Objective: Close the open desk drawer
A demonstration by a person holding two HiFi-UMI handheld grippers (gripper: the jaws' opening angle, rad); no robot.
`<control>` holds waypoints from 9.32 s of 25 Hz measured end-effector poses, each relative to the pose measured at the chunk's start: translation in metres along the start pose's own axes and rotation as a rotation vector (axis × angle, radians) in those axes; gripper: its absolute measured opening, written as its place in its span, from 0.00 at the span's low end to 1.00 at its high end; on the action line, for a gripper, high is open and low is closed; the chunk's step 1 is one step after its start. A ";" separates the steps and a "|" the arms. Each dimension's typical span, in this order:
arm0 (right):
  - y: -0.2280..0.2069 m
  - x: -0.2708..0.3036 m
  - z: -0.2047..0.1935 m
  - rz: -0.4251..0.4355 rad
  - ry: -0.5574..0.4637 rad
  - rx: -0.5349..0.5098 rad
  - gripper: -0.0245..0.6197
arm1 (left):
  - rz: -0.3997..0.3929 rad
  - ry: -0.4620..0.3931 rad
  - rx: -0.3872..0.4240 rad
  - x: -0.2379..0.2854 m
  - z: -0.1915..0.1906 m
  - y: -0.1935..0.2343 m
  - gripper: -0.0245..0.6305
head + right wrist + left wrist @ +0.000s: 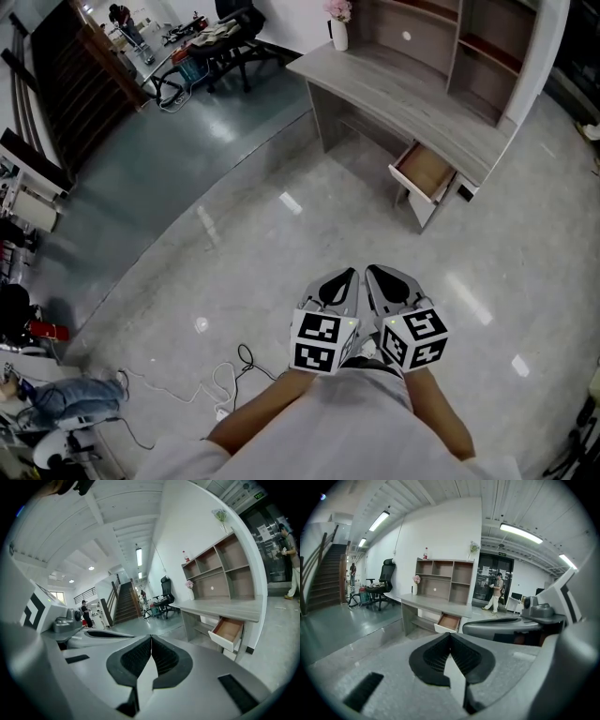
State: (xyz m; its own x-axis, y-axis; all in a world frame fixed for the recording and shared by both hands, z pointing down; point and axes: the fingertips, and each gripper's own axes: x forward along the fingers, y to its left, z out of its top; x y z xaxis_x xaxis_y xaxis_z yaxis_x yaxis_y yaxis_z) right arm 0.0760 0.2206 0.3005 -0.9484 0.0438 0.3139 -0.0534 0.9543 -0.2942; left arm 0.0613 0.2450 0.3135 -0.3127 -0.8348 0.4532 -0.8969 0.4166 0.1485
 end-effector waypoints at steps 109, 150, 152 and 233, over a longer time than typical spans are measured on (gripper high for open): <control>-0.409 0.235 -0.111 -0.457 -0.713 1.193 0.32 | -0.585 0.326 0.259 0.453 0.008 0.073 0.04; -0.439 0.234 -0.100 -0.525 -0.864 1.518 0.23 | -0.686 0.329 0.268 0.481 0.046 0.058 0.04; -0.440 0.232 -0.096 -0.526 -0.875 1.502 0.23 | -0.692 0.328 0.264 0.482 0.048 0.055 0.04; -0.432 0.176 -0.007 -0.503 -0.542 0.956 0.09 | -0.617 0.236 0.264 0.446 0.088 0.025 0.04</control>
State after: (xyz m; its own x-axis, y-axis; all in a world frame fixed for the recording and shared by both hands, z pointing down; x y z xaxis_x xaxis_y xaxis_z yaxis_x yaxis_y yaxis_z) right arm -0.0661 -0.1816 0.4887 -0.7506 -0.6182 0.2333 -0.4466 0.2144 -0.8687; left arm -0.1278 -0.1490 0.4417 0.3257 -0.7779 0.5374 -0.9437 -0.2327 0.2352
